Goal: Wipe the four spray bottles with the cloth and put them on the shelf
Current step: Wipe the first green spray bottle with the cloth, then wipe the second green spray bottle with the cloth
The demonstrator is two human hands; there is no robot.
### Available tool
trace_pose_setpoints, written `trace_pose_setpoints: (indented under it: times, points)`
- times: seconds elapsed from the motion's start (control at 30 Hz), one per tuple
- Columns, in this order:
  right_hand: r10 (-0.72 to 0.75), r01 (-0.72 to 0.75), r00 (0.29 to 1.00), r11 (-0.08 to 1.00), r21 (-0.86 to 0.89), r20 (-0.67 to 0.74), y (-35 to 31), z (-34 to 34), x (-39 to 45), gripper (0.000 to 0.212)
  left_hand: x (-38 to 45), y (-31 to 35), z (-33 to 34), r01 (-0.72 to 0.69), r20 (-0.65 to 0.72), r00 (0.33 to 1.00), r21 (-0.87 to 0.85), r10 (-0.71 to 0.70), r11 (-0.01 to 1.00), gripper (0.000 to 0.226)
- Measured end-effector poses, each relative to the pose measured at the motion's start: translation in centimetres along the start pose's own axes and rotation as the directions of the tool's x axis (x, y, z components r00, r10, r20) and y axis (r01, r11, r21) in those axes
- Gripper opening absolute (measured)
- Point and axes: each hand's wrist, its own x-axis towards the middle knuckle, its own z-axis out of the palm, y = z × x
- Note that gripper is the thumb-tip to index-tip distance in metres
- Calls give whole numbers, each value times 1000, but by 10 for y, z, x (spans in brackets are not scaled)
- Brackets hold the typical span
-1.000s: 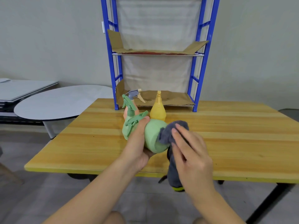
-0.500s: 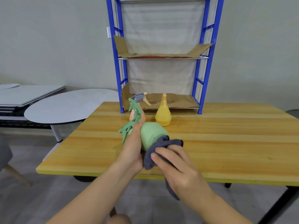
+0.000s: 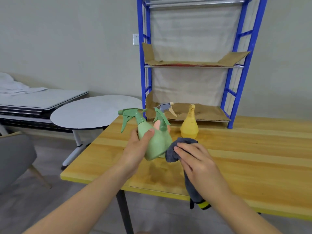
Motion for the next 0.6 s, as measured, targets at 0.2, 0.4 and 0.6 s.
trace_pose_setpoints:
  times: [0.2, 0.4, 0.6]
  points:
    - [-56, 59, 993, 998, -27, 107, -16, 33, 33, 33, 53, -23, -55, -65, -45, 995, 394, 90, 917, 53]
    - [-77, 72, 984, 997, 37, 162, -16, 81, 57, 31, 128, -38, -109, -56, -20, 996, 647, 91, 760, 72]
    - [-112, 109, 988, 993, 34, 102, -6, 115, 73, 29, 208, -60, -135, -62, -32, 993, 664, 111, 745, 83]
